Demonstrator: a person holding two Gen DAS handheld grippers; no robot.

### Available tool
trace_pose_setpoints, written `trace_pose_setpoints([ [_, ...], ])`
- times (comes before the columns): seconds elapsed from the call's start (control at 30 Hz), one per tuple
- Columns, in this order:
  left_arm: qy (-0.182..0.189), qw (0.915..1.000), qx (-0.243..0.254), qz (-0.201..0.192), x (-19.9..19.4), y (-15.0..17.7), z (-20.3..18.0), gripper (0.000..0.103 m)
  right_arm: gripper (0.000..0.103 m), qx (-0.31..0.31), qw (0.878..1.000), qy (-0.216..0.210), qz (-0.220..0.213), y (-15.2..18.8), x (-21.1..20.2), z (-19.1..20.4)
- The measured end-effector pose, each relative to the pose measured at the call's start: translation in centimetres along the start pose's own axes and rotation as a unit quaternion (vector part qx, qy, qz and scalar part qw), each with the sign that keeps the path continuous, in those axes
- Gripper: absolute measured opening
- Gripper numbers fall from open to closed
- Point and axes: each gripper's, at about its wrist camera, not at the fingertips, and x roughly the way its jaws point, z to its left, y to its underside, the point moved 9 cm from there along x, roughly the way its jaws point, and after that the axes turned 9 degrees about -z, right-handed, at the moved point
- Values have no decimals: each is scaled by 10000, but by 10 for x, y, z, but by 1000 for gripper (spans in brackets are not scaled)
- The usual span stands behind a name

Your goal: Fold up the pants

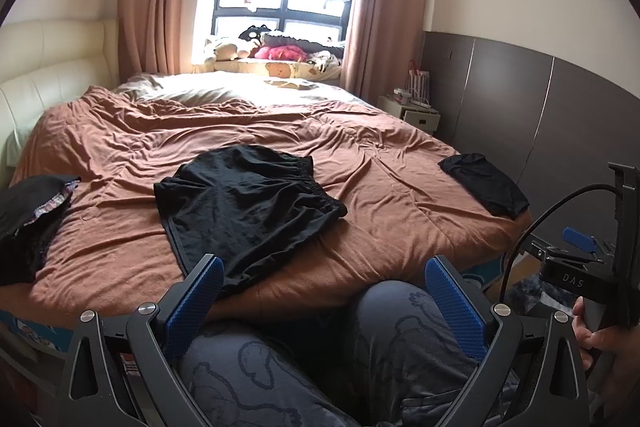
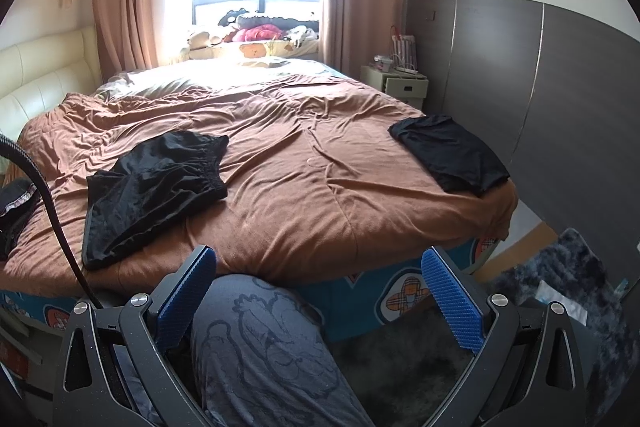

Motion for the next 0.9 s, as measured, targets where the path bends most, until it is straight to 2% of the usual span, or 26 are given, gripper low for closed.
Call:
trace_pose_setpoints([
  [0.27,-16,10000,-63,32,1,2,2,102,103,-19,10000,57,-21,1,-2,0],
  [0.9,-66,10000,-28,62,3,5,6,102,103,23,9999,-101,39,1,3,3],
])
